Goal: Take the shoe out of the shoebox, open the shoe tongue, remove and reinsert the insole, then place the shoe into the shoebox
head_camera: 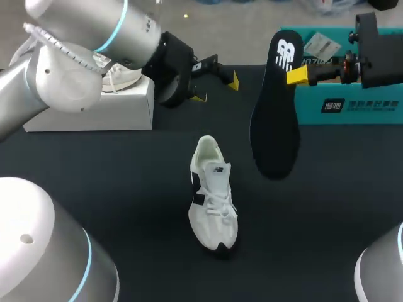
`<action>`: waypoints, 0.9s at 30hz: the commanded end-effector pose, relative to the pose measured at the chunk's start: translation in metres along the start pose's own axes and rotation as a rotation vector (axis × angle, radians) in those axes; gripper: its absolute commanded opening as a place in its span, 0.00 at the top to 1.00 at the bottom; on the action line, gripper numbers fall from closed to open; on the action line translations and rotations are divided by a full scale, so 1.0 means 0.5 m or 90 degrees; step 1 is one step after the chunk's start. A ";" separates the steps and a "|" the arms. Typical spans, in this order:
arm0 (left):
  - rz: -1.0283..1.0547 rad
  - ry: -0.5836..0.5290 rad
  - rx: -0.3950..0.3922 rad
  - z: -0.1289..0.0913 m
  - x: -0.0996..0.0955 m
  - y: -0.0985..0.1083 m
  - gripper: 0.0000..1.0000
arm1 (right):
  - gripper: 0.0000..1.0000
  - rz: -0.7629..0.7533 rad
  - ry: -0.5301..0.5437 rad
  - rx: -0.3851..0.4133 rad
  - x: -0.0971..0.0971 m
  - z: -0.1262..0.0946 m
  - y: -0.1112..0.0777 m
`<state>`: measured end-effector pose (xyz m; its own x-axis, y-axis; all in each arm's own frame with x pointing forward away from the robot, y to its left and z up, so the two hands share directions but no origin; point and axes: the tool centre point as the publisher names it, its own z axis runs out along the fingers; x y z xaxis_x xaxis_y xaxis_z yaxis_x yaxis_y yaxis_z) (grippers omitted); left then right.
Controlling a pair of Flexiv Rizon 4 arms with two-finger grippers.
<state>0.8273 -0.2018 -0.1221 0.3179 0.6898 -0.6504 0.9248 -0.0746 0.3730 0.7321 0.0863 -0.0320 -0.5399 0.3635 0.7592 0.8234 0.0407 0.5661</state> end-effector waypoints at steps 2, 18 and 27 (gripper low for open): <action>-0.003 -0.228 -0.077 -0.027 0.012 -0.007 0.00 | 1.00 0.013 -0.023 0.003 -0.004 -0.007 0.081; -0.002 -0.227 -0.073 -0.030 0.012 -0.002 0.00 | 1.00 0.013 -0.023 0.003 -0.004 -0.007 0.081; -0.122 -0.377 -0.083 -0.085 -0.008 0.038 0.00 | 1.00 0.102 -0.039 0.025 -0.069 0.004 0.145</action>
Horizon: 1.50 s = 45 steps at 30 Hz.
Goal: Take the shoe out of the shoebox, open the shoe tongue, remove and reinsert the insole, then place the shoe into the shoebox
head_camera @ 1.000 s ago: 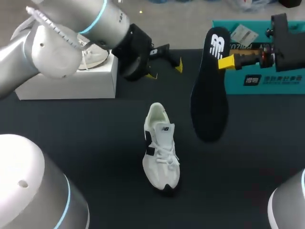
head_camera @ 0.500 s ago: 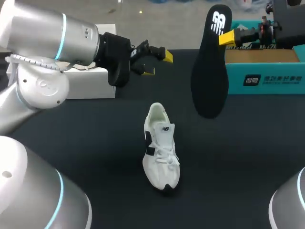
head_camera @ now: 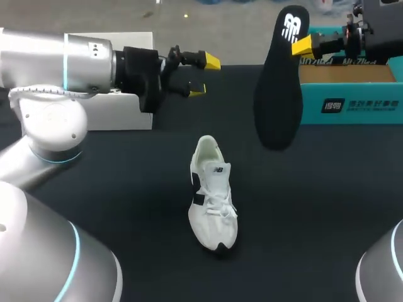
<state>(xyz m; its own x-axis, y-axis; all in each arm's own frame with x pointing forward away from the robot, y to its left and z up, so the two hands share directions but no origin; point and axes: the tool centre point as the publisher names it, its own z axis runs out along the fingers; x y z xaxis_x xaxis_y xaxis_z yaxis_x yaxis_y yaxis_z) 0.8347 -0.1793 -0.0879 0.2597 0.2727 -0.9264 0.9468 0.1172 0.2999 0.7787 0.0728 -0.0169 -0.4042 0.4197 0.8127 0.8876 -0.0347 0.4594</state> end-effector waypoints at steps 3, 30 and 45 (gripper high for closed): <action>-0.019 -0.080 0.010 -0.005 -0.023 0.008 0.00 | 1.00 0.014 0.009 0.032 -0.040 0.038 0.096; 0.013 -0.232 0.137 0.131 -0.052 0.013 0.00 | 1.00 0.204 0.079 0.170 -0.097 0.160 0.191; 0.018 -0.263 0.103 0.124 -0.038 -0.001 0.31 | 1.00 0.266 0.037 0.196 -0.143 0.177 0.177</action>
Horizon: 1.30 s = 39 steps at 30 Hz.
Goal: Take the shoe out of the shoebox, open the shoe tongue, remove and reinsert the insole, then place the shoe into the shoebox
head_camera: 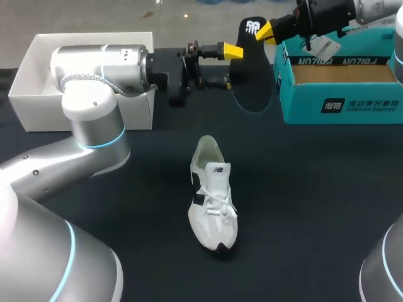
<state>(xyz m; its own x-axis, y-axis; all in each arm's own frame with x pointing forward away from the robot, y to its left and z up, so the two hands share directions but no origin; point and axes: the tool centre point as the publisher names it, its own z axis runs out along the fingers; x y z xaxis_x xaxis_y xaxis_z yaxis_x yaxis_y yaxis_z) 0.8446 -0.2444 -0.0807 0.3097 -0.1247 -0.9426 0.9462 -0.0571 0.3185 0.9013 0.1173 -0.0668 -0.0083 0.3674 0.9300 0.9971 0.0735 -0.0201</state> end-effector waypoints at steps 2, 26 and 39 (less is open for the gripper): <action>-0.001 -0.011 -0.010 -0.001 0.007 -0.010 0.62 | 1.00 0.006 -0.007 0.006 0.003 0.007 0.009; -0.011 -0.034 -0.035 -0.019 0.018 -0.006 1.00 | 0.00 -0.063 0.035 -0.064 0.038 -0.017 -0.030; -0.054 -0.015 -0.052 -0.061 -0.014 0.019 1.00 | 0.00 -0.208 0.042 -0.156 0.023 -0.099 -0.149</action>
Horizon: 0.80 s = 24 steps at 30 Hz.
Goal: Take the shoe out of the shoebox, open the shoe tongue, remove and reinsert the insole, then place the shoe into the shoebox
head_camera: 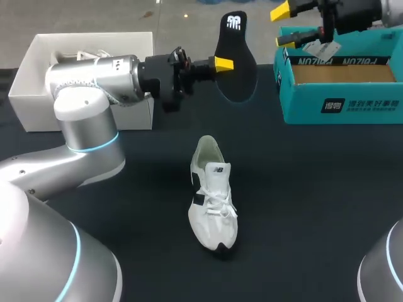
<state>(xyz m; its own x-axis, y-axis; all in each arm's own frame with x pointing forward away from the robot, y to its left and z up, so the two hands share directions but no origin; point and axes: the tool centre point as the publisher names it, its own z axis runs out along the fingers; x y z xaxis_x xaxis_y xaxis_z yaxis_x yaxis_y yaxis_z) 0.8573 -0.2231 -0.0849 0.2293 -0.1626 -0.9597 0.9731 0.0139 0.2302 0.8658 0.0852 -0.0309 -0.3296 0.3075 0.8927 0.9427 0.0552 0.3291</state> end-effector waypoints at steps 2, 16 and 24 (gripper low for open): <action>-0.003 0.012 0.004 -0.017 -0.034 -0.001 1.00 | 0.00 0.006 0.004 -0.072 0.001 -0.036 -0.087; -0.146 0.004 -0.025 -0.020 -0.052 0.007 1.00 | 0.00 0.012 0.008 -0.070 -0.008 -0.032 -0.124; -0.146 0.004 -0.025 -0.020 -0.052 0.007 1.00 | 0.00 0.012 0.008 -0.070 -0.008 -0.032 -0.124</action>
<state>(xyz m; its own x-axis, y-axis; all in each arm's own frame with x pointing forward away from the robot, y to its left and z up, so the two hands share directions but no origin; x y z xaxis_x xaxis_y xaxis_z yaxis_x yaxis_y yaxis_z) 0.8553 -0.2090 -0.0609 0.0011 -0.1607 -0.9870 0.9999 0.0143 -0.0012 0.8070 0.0643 -0.0496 -0.3134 0.2955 0.9024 0.9376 -0.0546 0.3435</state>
